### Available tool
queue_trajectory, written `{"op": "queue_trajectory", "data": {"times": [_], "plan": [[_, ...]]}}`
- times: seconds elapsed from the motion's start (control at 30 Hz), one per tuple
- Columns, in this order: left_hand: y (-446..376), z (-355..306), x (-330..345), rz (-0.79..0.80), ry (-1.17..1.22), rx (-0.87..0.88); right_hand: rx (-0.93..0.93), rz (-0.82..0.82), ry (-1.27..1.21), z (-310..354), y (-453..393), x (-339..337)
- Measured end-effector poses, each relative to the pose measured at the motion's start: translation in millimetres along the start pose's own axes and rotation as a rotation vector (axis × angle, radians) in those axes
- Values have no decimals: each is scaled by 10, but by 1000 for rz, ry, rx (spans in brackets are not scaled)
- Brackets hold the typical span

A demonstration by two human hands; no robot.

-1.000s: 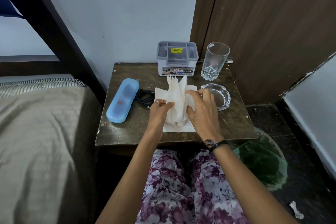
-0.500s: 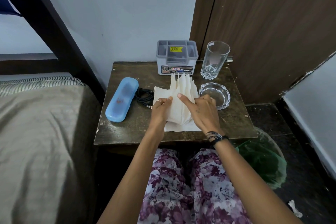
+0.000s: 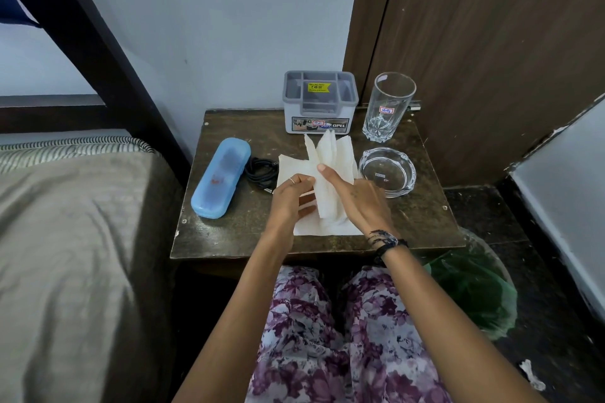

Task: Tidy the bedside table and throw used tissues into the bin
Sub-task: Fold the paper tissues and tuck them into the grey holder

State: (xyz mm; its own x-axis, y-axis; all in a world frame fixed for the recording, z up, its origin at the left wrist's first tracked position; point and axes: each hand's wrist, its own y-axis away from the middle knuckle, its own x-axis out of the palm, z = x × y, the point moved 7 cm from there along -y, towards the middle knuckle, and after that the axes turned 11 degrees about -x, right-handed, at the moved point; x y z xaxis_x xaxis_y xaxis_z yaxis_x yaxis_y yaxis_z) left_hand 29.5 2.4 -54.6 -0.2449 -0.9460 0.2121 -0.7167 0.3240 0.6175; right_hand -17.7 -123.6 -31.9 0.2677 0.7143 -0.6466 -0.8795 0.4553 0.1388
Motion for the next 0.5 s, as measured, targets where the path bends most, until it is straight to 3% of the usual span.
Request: {"op": "queue_trajectory", "data": {"times": [0.17, 0.33, 0.4, 0.5], "plan": [[10, 17, -41, -74, -84, 15, -40, -25, 62, 3, -23, -41], [54, -66, -285, -358, -405, 106, -68, -103, 55, -37, -17, -91], [169, -158, -333, -503, -575, 199, -74, -119, 30, -33, -1, -114], [329, -291, -176, -637, -871, 530, -81, -121, 2, -25, 6, -112]]}}
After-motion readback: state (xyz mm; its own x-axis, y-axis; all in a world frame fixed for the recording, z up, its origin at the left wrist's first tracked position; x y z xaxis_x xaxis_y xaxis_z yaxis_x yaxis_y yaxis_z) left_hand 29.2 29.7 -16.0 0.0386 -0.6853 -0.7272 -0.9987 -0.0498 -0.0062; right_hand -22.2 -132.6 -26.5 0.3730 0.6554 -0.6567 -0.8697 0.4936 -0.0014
